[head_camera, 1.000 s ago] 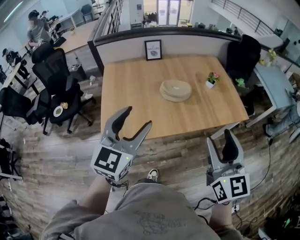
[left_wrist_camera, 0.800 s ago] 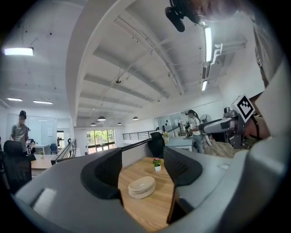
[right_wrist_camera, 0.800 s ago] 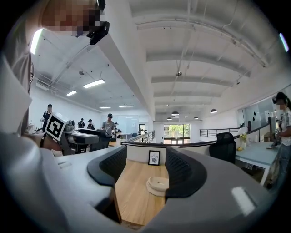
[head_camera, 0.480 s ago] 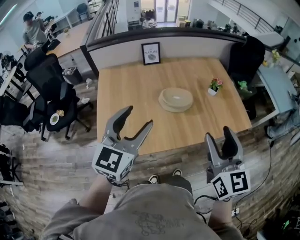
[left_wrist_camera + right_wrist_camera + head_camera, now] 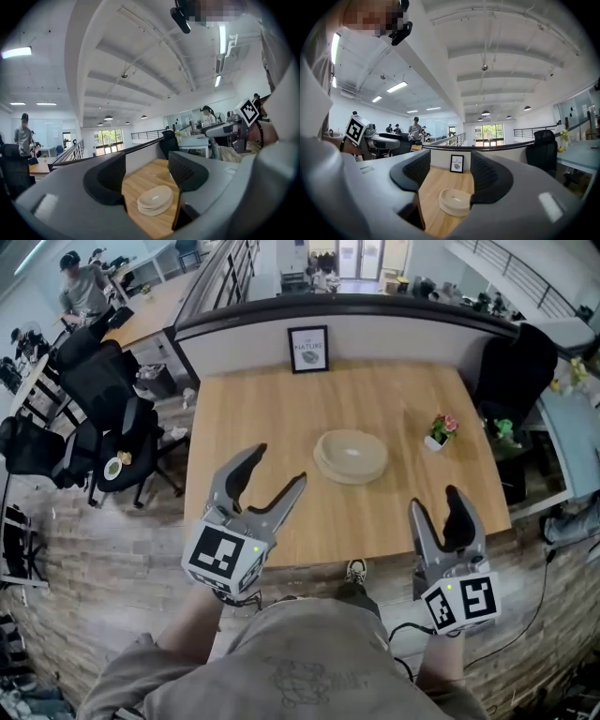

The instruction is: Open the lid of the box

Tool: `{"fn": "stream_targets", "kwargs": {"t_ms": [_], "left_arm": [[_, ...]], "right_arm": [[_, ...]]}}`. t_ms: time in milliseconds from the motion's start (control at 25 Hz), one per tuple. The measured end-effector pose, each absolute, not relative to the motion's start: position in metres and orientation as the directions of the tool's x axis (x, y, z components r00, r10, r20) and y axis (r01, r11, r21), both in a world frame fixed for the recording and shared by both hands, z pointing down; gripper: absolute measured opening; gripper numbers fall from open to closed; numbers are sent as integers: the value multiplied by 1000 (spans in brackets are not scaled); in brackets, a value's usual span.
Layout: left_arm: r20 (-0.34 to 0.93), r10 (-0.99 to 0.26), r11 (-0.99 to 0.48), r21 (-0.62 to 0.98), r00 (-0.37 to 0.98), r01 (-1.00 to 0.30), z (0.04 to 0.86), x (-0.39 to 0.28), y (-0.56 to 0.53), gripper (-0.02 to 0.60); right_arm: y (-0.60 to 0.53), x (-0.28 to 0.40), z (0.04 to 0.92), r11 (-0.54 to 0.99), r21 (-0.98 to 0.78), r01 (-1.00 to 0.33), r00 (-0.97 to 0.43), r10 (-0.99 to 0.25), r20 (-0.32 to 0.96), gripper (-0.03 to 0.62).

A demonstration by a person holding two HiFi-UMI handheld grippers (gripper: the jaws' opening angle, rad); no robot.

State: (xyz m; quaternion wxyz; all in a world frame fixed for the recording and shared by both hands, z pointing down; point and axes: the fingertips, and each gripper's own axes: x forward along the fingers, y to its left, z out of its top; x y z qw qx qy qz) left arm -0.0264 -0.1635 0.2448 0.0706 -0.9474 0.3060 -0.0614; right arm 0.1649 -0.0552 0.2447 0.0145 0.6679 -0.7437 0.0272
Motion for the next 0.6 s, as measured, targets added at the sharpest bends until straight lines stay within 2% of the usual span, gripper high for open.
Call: {"fn": "stream_targets", "kwargs": {"t_ms": [320, 600], "left_arm": [[102, -711, -702, -165, 696, -693, 244, 18, -206, 285], [127, -798, -602, -152, 589, -784, 254, 32, -219, 285]], "right_arm": [[-128, 225, 245, 281, -20, -960, -281, -956, 85, 252], [-166, 249, 255, 410, -26, -912, -411, -906, 103, 252]]}}
